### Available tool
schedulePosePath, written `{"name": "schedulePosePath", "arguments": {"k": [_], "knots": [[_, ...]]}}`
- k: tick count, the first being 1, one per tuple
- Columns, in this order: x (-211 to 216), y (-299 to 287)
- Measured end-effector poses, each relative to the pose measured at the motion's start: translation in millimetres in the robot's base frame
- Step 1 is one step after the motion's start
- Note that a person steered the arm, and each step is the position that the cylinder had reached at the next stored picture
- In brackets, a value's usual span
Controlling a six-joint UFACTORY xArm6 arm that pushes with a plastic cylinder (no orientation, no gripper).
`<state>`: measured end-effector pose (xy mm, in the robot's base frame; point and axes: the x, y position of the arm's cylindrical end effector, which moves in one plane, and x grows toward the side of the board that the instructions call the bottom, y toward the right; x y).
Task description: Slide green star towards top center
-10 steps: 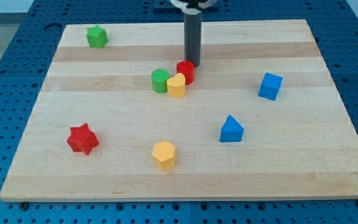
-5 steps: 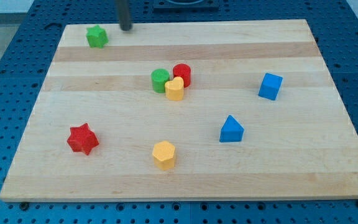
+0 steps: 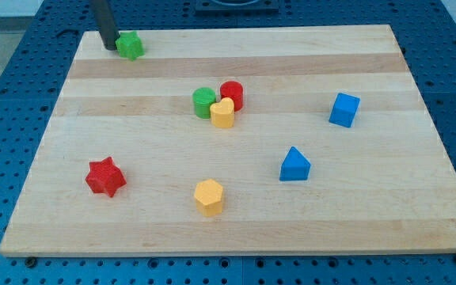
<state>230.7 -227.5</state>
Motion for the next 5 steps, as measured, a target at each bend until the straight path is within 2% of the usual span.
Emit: {"name": "schedulePosePath", "arguments": {"k": [2, 3, 5], "knots": [[2.2, 76.7], [-8.1, 86.7], [-7.7, 156.6]]}}
